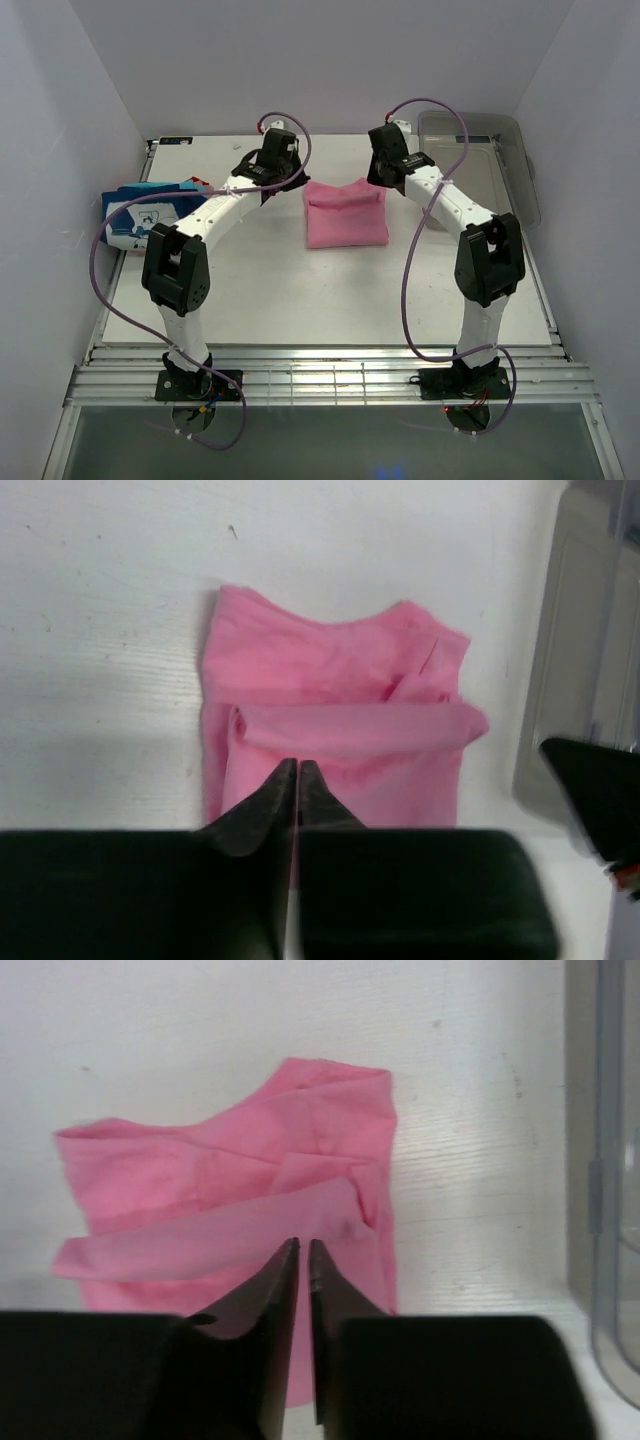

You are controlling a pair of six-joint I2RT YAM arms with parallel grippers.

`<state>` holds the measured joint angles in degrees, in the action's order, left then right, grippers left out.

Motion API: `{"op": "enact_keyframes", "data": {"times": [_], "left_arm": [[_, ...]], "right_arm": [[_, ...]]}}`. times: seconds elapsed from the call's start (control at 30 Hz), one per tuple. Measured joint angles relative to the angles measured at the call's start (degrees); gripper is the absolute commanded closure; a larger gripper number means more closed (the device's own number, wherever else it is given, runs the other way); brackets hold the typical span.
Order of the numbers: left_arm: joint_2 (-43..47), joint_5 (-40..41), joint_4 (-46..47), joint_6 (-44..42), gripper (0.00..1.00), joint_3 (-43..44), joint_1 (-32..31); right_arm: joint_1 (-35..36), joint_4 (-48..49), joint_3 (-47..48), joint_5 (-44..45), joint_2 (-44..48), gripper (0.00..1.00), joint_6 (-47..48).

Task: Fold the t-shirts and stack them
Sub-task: Fold the long partially folded tshirt into a neat square

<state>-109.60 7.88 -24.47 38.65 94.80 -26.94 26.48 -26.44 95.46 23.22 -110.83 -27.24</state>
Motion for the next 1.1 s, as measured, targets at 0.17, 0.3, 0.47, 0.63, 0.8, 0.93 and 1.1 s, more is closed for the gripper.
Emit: {"op": "enact_keyframes", "data": {"times": [0.17, 0.3, 0.47, 0.63, 0.8, 0.93, 1.1], "left_arm": [[2.29, -6.84, 4.02, 2.16, 1.00, -6.99, -2.36], [0.09, -11.63, 5.40, 3.50, 1.00, -9.35, -5.70], [-3.65, -15.19, 6.93, 4.31, 1.00, -9.73, -8.87], [-4.87, -16.59, 7.45, 4.44, 1.00, -10.05, -9.03], [-6.58, -16.98, 9.18, 3.96, 1.00, -11.69, -8.81], [-7.32, -17.20, 10.08, 3.43, 1.00, -16.22, -8.76], [-6.75, -18.58, 13.25, 2.91, 1.00, -20.57, -8.83]], "right_arm": [[0.17, 1.16, 1.25, -8.98, -1.03, 0.92, 0.22], [0.24, 1.05, 1.55, -16.11, -5.68, 0.92, -0.20], [0.42, 0.17, 1.55, -21.79, -10.12, 0.92, -0.96], [0.52, -0.63, 2.23, -23.67, -10.75, 0.92, -1.22], [0.55, -0.59, 4.92, -23.91, -11.98, 0.92, -1.33], [0.52, -1.09, 8.26, -23.91, -14.60, 0.92, -1.62], [0.55, -1.81, 12.39, -23.54, -18.93, 0.92, -2.16]]}}
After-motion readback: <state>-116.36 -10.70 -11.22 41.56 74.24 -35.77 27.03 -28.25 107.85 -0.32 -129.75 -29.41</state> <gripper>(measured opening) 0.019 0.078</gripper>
